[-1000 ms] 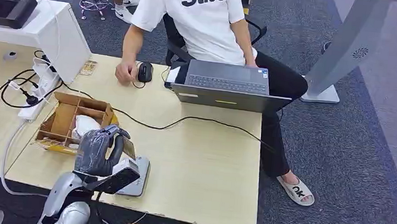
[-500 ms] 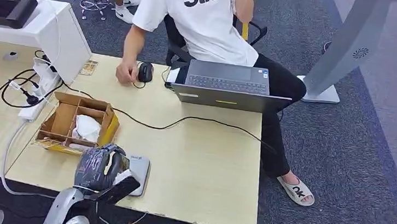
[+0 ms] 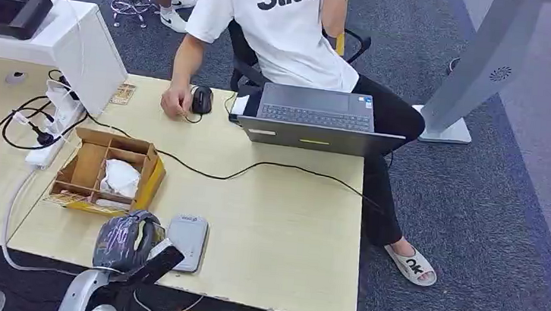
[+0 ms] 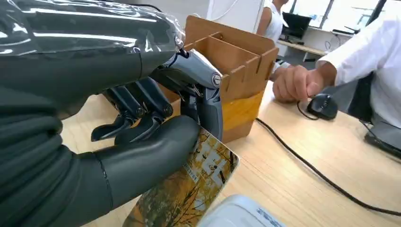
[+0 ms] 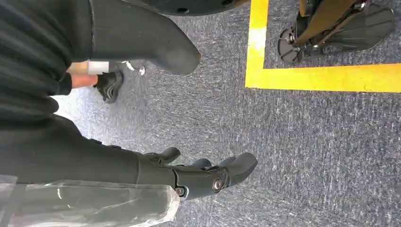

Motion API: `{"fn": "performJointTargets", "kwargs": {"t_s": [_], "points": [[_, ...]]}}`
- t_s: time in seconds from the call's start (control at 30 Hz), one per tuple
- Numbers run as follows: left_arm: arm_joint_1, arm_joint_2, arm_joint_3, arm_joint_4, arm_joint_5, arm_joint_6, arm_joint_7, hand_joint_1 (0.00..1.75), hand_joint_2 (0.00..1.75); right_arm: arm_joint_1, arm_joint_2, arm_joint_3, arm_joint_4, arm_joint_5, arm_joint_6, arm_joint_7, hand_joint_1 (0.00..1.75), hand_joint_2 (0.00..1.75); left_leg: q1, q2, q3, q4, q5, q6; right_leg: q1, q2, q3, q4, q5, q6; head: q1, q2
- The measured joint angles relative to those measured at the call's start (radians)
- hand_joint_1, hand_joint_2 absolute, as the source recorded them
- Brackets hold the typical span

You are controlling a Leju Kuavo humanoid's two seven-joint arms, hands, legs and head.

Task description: Pass the card to the sensor for recognition and then transmit it.

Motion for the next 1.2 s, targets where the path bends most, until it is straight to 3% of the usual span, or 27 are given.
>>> {"fn": "performJointTargets", "kwargs": {"t_s": [0.23,0.57,0.87,1.03,1.2], "points": [[0.002,0.002,0.033,-0.039,0.022,0.001,-0.023,1.75,1.75,0.0,0.0,0.003,0.001,-0.012,0.0,-0.003,0.0,1.75,0.0,0.0,0.0,0.0,0.0,0.0,0.0,0.0,0.0,0.0,0.0,0.0,0.0,0.0],[-0.008,0.063,0.087,-0.291,0.064,-0.037,-0.032,1.75,1.75,0.001,0.0,0.021,0.006,-0.027,0.0,-0.005,0.0,1.75,0.0,0.0,0.0,0.0,0.0,0.0,0.0,0.0,0.0,0.0,0.0,0.0,0.0,0.0],[-0.01,0.087,0.102,-0.368,0.059,-0.029,-0.035,1.75,1.75,0.001,0.0,0.023,0.006,-0.029,0.0,-0.005,0.0,1.75,0.0,0.0,0.0,0.0,0.0,0.0,0.0,0.0,0.0,0.0,0.0,0.0,0.0,0.0],[-0.058,0.16,0.124,-0.429,0.002,-0.024,0.0,1.75,1.75,0.001,0.0,0.029,0.008,-0.029,0.003,-0.008,0.0,1.75,0.001,0.0,0.0,0.0,0.001,-0.001,0.0,0.0,0.0,0.001,0.0,0.0,0.0,0.0],[-0.136,0.269,0.171,-0.423,-0.215,0.025,0.08,1.75,1.75,0.0,0.0,0.05,0.009,-0.021,0.008,0.003,0.0,1.75,0.001,-0.001,0.0,0.0,0.001,-0.002,0.001,0.0,0.0,0.002,0.0,0.0,0.0,0.0]]}}
